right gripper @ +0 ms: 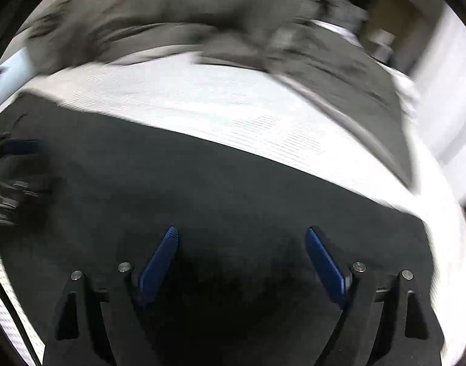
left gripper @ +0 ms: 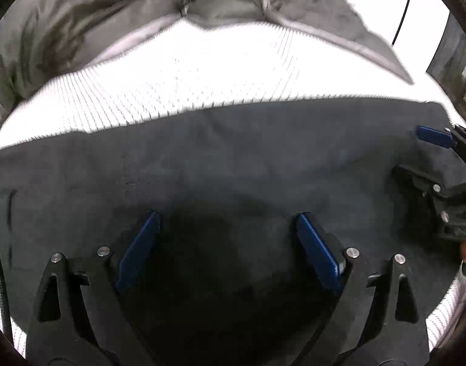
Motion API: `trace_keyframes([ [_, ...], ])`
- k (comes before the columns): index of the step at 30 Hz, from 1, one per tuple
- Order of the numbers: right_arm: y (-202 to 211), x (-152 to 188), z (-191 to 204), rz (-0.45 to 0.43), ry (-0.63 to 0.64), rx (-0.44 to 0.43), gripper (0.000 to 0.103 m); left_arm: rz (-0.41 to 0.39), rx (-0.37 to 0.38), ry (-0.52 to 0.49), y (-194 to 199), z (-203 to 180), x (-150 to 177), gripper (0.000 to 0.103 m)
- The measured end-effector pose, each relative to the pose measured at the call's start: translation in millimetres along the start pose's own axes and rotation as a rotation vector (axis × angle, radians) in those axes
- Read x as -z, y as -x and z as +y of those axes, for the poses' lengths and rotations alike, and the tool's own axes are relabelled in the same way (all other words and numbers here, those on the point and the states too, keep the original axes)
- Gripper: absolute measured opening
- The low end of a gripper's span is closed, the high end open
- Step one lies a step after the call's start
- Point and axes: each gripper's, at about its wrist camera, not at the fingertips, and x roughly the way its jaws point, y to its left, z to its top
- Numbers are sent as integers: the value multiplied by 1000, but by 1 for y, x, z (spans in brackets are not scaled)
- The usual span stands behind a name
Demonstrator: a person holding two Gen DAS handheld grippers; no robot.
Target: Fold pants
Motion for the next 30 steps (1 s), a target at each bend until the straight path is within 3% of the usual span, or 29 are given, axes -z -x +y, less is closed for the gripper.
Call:
trace_keyframes([
  [1,-7,-3,-1,18,-1,-16,87,-7,0,-8,-2,0,-1,93],
  [5,-23,-2,-30,50,66,136,87,-3,3,26,-6,10,-4,95],
  [6,-19,3,-58,55,20,186,88,-3,6,27,-7,11,-4,95],
  [9,-11,29,-150,106,-152,443,88,-3,10,21,-7,13,-5,95],
  [12,-10,44,-196,115,-292,450,88,-7,4,19,-6,14,-8,95],
  [14,6,44,-189,89,-286,474,88,-20,-10,26,2,12,-5,91],
  [16,42,49,-166,-1,-286,471,88,-44,26,15,17,1,-3,90],
  [20,90,58,-111,-111,-320,275,97,-84,139,-86,44,-40,10,91],
  [22,98,70,-77,-88,-304,177,97,-68,185,-130,44,-59,19,91],
  [24,90,73,-56,-71,-285,136,97,-33,205,-128,36,-66,26,91],
  [27,58,73,-18,-12,-249,75,97,-5,158,-136,27,-63,34,91],
  [30,47,80,-2,30,-149,145,97,-20,105,-170,33,-44,41,91],
])
